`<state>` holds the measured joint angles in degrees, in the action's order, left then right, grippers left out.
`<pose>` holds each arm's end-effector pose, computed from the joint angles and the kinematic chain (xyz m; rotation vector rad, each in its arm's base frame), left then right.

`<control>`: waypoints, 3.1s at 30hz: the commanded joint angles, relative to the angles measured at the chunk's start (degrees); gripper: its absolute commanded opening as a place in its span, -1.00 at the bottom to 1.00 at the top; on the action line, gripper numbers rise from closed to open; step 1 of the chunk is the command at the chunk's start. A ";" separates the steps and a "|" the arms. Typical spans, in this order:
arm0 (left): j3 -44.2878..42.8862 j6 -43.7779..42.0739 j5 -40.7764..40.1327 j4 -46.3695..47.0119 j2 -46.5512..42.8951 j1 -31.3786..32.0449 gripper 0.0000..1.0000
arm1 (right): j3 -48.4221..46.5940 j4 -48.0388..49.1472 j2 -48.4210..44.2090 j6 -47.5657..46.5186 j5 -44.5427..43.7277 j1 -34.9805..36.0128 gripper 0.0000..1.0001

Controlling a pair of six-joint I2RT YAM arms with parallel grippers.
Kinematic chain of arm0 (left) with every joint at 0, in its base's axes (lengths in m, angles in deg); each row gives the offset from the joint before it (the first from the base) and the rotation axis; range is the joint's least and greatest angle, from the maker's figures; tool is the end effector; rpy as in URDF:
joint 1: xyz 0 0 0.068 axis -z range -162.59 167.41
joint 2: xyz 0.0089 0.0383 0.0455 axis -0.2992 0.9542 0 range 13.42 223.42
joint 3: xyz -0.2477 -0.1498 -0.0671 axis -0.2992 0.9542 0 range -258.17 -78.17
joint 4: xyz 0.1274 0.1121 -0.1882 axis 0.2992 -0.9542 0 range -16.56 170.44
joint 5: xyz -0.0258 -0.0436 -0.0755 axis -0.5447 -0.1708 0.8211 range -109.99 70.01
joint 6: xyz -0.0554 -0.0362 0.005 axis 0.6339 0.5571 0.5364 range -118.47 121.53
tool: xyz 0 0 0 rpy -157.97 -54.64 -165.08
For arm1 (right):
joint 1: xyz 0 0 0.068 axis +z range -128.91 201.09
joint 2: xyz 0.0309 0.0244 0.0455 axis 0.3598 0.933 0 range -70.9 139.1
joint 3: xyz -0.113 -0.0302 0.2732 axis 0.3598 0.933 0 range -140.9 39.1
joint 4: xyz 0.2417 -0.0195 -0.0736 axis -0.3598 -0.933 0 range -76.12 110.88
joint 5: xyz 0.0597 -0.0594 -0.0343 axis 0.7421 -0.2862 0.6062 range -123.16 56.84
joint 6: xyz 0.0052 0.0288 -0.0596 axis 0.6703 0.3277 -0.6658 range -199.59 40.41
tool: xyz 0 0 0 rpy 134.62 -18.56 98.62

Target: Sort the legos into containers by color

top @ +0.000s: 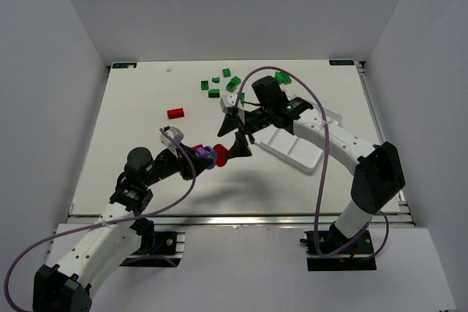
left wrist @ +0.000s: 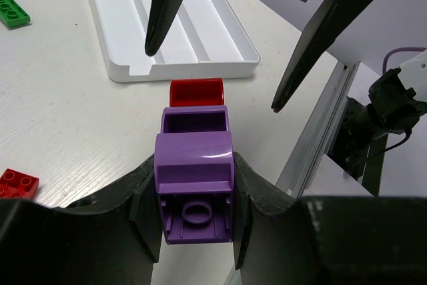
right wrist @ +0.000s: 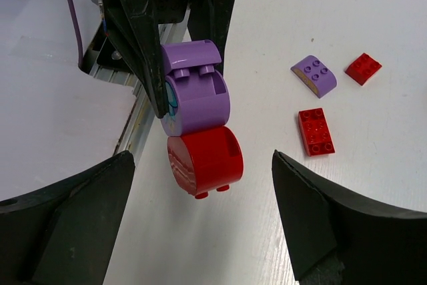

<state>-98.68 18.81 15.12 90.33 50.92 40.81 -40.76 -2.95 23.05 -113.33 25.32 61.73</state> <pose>0.1260 -0.0875 0.2633 0.5712 1.6903 -1.0372 0.2471 0.2710 0.3401 -1.6652 1.2785 1.1910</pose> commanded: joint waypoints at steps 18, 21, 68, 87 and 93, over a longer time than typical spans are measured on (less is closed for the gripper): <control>-2.34 -0.84 0.39 2.33 0.74 0.68 -1.00 | -8.12 -11.23 8.35 -11.44 0.93 1.46 0.58; -2.43 -0.93 0.39 2.24 1.00 0.68 -1.00 | -8.30 -11.23 8.27 -11.88 1.64 1.46 0.49; -10.69 10.21 -11.21 4.68 13.74 0.77 -1.00 | 12.53 21.28 -2.39 12.73 -53.19 -15.42 -1.00; -9.81 19.37 -11.91 9.27 16.91 2.53 -1.00 | -4.25 19.62 17.23 15.10 -64.63 -19.81 -0.55; -10.07 20.08 -12.79 11.29 18.40 3.93 -1.00 | -4.26 18.48 16.97 15.01 -61.03 -20.16 -0.02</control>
<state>-107.16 38.00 3.18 99.01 69.43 44.04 -42.64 14.86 40.60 -98.10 -37.82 42.06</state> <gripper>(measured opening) 0.470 0.477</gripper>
